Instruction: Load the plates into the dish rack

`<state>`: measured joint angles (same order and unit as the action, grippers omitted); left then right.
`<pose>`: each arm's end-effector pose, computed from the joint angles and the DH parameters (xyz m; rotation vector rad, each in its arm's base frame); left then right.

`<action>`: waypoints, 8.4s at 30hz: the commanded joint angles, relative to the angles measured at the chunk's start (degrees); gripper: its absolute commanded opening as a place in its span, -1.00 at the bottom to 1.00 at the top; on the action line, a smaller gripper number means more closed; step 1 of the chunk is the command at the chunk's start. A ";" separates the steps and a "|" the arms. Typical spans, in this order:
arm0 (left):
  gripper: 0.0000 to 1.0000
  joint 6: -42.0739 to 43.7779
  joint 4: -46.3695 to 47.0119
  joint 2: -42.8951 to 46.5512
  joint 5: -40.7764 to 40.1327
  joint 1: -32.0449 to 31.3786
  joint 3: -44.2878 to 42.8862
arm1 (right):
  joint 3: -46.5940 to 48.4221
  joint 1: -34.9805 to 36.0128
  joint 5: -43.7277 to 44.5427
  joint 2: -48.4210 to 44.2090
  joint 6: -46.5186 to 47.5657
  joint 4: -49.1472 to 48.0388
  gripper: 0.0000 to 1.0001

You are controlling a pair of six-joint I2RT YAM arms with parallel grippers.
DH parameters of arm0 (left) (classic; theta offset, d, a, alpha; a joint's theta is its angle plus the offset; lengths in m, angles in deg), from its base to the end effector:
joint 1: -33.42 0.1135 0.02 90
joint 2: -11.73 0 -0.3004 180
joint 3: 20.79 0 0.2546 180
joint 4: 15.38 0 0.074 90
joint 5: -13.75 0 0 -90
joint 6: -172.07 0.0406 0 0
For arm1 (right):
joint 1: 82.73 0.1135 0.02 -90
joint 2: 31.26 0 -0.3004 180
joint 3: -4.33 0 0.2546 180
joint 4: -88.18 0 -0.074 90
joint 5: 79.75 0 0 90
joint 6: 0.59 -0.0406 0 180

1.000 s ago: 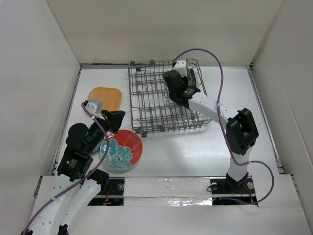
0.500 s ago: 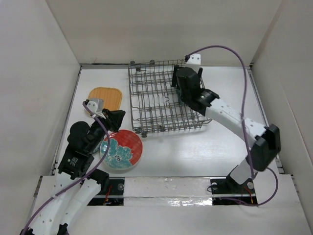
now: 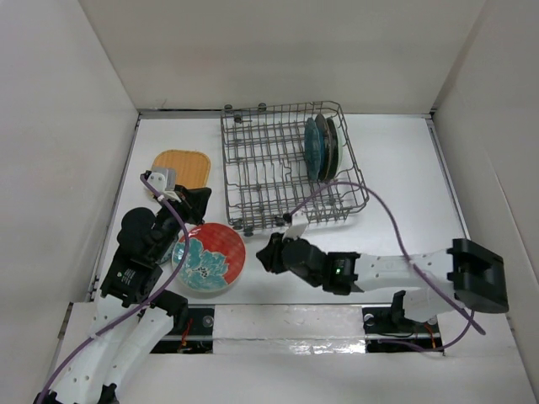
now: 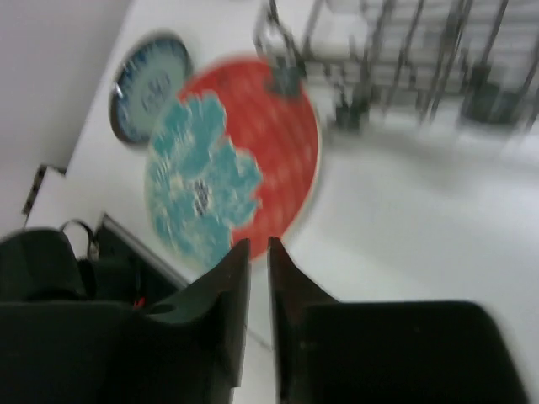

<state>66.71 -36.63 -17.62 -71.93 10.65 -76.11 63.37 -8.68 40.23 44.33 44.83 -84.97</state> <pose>0.0921 -0.0420 0.3816 0.1599 1.5087 -0.5917 0.0991 0.2728 0.2886 -0.1677 2.0140 0.8524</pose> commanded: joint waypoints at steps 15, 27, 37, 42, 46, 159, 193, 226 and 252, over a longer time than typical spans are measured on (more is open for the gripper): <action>-0.95 -0.03 2.08 3.06 2.10 0.26 0.03 | -3.22 -0.03 -6.94 27.83 -35.66 -30.03 0.40; -0.94 -0.03 2.34 3.42 2.54 0.26 0.03 | -0.23 -2.50 -11.17 38.22 -40.24 -36.37 -0.38; -0.94 0.24 2.26 2.97 0.52 0.26 -0.23 | -2.61 1.45 -5.47 28.15 -30.59 -31.81 -1.00; -0.87 0.41 3.40 6.05 -2.38 0.26 0.29 | 1.60 6.90 6.04 19.25 -17.84 -20.47 -1.00; -0.68 0.24 4.62 10.69 -7.38 0.26 0.73 | 3.89 9.10 10.71 15.91 -9.58 -18.70 -1.00; -0.55 -4.33 3.13 23.45 -26.56 0.26 2.58 | 68.12 -6.45 -29.54 51.30 11.80 13.20 0.17; -0.52 -3.10 1.99 21.61 -24.71 0.26 1.88 | 72.65 -8.56 -39.12 71.90 -2.97 3.29 -1.00; -0.50 -3.28 1.82 23.37 -23.13 0.26 1.79 | 55.67 -14.70 33.72 34.10 20.41 21.19 -1.00; -0.47 -3.19 1.90 21.96 -17.06 0.26 1.61 | 69.46 -25.26 36.12 50.17 11.53 44.23 -1.00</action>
<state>63.13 -36.65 4.98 -89.81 10.67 -74.19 128.70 -34.15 74.94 94.47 57.64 -39.99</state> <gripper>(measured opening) 0.262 0.026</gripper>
